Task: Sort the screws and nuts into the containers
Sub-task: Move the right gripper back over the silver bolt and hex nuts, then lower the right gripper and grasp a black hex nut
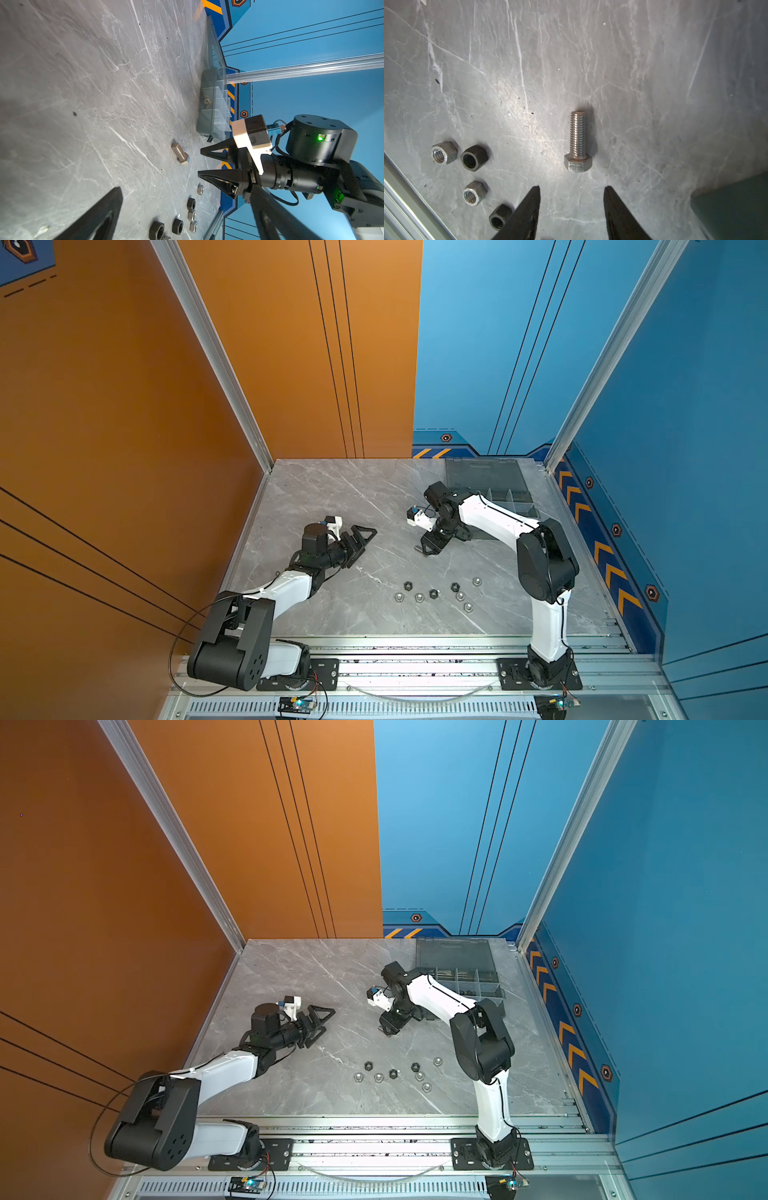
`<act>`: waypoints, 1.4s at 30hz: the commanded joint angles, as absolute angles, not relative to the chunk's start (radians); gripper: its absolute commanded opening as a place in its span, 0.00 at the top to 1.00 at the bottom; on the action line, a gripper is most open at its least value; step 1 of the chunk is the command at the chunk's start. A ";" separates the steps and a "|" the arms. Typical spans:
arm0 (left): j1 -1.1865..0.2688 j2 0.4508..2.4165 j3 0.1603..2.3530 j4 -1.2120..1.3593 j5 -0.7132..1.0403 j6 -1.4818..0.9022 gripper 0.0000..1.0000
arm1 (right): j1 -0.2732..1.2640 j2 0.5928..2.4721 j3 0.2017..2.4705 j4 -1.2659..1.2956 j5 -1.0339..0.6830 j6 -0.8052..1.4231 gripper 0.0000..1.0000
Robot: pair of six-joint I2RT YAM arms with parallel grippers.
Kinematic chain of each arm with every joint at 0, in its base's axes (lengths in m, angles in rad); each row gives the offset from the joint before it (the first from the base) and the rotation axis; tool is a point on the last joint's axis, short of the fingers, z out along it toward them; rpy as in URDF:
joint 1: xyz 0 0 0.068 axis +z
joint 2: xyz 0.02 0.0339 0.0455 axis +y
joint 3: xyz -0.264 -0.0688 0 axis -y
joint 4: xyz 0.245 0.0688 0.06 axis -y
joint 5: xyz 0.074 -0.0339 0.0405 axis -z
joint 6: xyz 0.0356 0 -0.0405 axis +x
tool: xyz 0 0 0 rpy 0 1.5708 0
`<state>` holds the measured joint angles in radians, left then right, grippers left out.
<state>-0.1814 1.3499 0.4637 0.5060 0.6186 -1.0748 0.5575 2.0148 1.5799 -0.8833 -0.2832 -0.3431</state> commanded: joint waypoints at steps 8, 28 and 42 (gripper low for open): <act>-0.166 1.339 0.446 0.514 0.630 -1.072 0.02 | 0.575 2.119 1.612 -0.869 -0.271 -0.324 0.49; -0.162 1.337 0.448 0.514 0.629 -1.072 0.02 | 0.572 1.976 1.568 -0.871 -0.268 -0.279 0.47; -0.157 1.347 0.450 0.514 0.635 -1.066 0.02 | 0.640 1.785 1.436 -0.867 -0.314 -0.190 0.45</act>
<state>-0.1669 1.3499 0.4591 0.5060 0.6186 -1.0744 0.6056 1.8004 1.4521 -0.8631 -0.2928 -0.2394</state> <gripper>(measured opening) 0.976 0.542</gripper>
